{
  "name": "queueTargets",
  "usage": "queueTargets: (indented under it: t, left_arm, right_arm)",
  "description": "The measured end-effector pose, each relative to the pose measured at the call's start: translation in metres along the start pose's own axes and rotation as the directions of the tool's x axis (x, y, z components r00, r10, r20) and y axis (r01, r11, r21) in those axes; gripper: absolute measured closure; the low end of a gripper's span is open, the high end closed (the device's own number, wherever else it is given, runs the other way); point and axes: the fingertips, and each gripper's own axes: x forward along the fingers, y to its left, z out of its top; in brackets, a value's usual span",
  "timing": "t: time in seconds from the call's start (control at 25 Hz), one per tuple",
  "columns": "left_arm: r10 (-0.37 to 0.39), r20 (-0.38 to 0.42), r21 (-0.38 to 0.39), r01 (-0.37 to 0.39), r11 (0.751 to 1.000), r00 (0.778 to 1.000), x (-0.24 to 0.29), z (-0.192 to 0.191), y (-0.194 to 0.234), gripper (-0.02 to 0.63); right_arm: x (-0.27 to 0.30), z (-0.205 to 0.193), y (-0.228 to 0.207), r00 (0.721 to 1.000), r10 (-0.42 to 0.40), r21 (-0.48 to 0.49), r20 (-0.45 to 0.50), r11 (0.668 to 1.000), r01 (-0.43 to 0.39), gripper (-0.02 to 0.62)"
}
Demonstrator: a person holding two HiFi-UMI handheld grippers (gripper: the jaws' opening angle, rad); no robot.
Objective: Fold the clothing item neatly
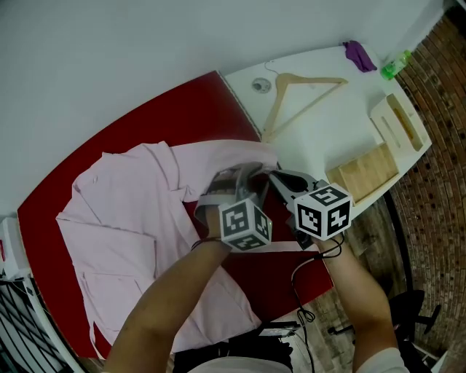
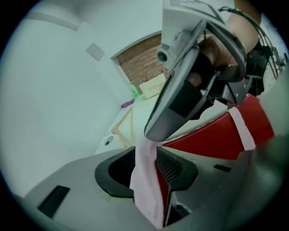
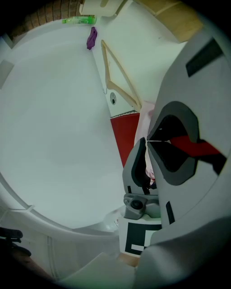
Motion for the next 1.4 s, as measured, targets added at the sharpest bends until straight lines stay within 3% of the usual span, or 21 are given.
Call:
queueTargets:
  t: [0.2,0.36,0.48,0.56,0.72,0.96,1.12,1.2,1.24,1.32,1.4]
  left_arm:
    - [-0.011,0.008,0.022,0.011,1.000,1.000,0.001,0.000,-0.003,0.475]
    - [-0.113,-0.017,0.034,0.113,0.993,0.993,0.007,-0.011,-0.025,0.457]
    - [-0.209,-0.037,0.097,0.212,0.972,0.977,0.011,-0.010,-0.050,0.456]
    - [-0.235,-0.058,0.147,0.241,0.959,0.970,0.016,-0.008,-0.060,0.456]
    - [-0.224,-0.094,0.195,0.239,0.951,0.970,0.029,-0.005,-0.060,0.456]
    - [-0.161,-0.075,0.230,0.174,0.957,0.984,0.029,-0.002,-0.045,0.456]
    - [-0.207,-0.110,0.228,0.228,0.947,0.972,0.035,-0.006,-0.051,0.456]
    - [-0.226,-0.125,0.214,0.249,0.945,0.966,0.037,-0.009,-0.052,0.487]
    - [-0.221,-0.118,0.200,0.241,0.950,0.968,0.035,-0.010,-0.050,0.560]
    - [-0.191,-0.078,0.147,0.201,0.969,0.978,0.029,-0.008,-0.041,0.575]
    - [-0.149,-0.037,0.091,0.152,0.984,0.988,0.020,-0.006,-0.030,0.577]
  right_arm:
    - [0.001,-0.004,-0.004,1.000,-0.019,-0.014,-0.005,1.000,0.019,0.575]
    - [-0.006,-0.015,-0.023,0.999,-0.051,0.047,-0.013,0.998,0.051,0.572]
    - [-0.012,-0.033,-0.032,0.998,-0.048,0.103,-0.044,0.993,0.052,0.572]
    - [-0.015,-0.041,-0.036,0.997,-0.060,0.112,-0.056,0.991,0.066,0.572]
    - [-0.014,-0.047,-0.037,0.996,-0.061,0.138,-0.062,0.988,0.069,0.572]
    - [-0.019,-0.051,-0.041,0.997,-0.061,0.169,-0.057,0.983,0.070,0.572]
    - [-0.017,-0.056,-0.045,0.997,-0.045,0.224,-0.056,0.973,0.057,0.572]
    - [-0.014,-0.057,-0.045,0.998,-0.035,0.254,-0.052,0.966,0.047,0.572]
    - [-0.012,-0.057,-0.045,0.998,-0.028,0.271,-0.047,0.962,0.040,0.572]
    - [-0.008,-0.054,-0.046,1.000,-0.013,0.319,-0.028,0.948,0.021,0.564]
    - [-0.004,-0.049,-0.049,1.000,0.009,0.394,0.005,0.919,-0.010,0.495]
